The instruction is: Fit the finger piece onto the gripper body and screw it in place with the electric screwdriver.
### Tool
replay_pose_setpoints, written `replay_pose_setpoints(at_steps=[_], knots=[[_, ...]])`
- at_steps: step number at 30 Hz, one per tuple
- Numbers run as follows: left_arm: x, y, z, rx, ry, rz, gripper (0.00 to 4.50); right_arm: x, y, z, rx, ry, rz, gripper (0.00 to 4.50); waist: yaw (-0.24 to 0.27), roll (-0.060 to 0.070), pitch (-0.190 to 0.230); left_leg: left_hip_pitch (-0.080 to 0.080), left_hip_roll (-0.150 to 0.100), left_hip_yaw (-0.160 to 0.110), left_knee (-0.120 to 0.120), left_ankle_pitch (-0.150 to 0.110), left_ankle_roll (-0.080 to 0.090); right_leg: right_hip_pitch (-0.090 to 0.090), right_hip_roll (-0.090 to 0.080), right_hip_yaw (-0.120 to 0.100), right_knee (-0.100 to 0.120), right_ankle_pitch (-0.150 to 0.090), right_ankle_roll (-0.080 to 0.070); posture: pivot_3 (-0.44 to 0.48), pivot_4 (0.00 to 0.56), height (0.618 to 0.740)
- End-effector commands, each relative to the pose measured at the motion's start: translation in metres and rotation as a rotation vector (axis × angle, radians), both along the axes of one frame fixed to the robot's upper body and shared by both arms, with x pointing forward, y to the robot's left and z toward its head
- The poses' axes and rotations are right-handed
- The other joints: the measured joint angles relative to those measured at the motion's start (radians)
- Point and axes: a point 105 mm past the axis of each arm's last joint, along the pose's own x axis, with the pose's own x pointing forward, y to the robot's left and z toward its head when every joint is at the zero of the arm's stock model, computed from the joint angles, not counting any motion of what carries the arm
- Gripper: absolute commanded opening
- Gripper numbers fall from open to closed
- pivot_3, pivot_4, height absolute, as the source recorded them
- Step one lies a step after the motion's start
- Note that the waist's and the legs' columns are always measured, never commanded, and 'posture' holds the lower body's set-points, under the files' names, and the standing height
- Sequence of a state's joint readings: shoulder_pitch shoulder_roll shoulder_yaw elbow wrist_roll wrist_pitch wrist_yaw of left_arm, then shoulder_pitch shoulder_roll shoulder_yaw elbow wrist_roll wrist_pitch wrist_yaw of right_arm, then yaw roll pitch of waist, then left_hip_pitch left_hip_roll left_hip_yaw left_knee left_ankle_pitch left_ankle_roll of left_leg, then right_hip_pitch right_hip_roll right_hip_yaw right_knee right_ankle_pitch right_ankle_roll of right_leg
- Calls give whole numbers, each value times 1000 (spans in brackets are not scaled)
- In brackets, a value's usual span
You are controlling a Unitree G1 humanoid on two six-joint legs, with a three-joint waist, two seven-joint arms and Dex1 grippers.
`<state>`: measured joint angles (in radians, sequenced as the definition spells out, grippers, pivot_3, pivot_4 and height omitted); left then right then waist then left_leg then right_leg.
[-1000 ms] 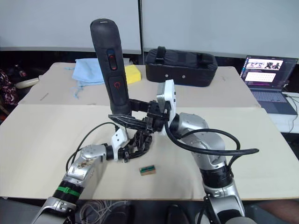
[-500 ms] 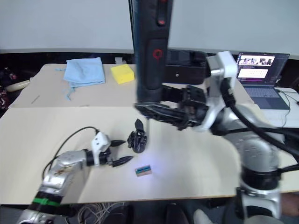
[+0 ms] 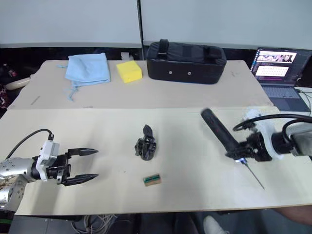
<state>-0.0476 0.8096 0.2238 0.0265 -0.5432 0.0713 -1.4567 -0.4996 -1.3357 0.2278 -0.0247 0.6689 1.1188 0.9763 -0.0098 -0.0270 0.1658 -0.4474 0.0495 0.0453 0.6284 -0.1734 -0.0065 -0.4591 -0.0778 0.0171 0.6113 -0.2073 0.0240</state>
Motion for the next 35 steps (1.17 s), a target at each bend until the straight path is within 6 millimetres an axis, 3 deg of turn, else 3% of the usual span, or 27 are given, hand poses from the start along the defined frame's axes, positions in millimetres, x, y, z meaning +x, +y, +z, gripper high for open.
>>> replay_pose_setpoints(at_steps=[1,5,9,11,15,16,19,23,25,30,35], knots=[[-3,-3,12,-17,-34,-12,4477,14,-7,3,-47,-45,5,1899,-5,0,0,0,0,0,0,0,0,0,1,0,0,0,0,0,150,740],[-2,-3,13,-24,-31,17,4477,19,-14,-7,-91,-32,20,1899,-6,1,1,2,1,0,1,0,0,0,2,0,3,-1,12,0,150,740],[1,1,13,-29,15,67,4477,22,-18,-14,-102,-19,20,1899,-4,1,1,2,1,0,4,0,0,1,2,0,4,-1,13,0,150,740],[4,4,15,-27,3,86,4500,24,-20,-15,-98,-26,16,2922,-4,1,1,2,1,0,5,0,0,2,2,1,4,-1,12,0,150,740],[4,10,20,3,20,95,4500,24,-26,-1,-76,-71,10,4256,-3,1,1,2,1,0,9,0,0,3,2,1,5,-1,10,0,150,740],[5,12,22,4,25,109,4500,24,-30,6,-75,-94,10,4457,-3,1,1,2,1,0,10,0,0,3,2,1,6,-1,10,0,150,740],[15,29,22,58,44,243,4500,19,-32,33,-42,-206,101,4457,2,1,1,2,1,1,11,0,0,2,2,2,9,-1,10,0,150,740],[15,50,18,140,8,333,4500,-2,5,75,180,-474,477,4457,3,1,1,4,1,1,12,0,0,3,2,2,13,-2,10,0,150,740],[13,62,15,188,-16,370,4500,-10,21,85,217,-616,580,4457,-3,0,1,7,2,1,12,0,0,5,3,2,14,-2,10,0,150,740],[6,80,6,268,-58,404,4500,-34,62,63,211,-739,772,4457,-2,-1,0,10,3,1,13,0,0,6,4,3,18,-3,8,0,150,740],[3,85,3,293,-108,398,4500,-35,73,48,206,-856,809,4457,5,-1,0,10,2,3,15,0,0,7,1,3,17,-3,9,0,150,740]])
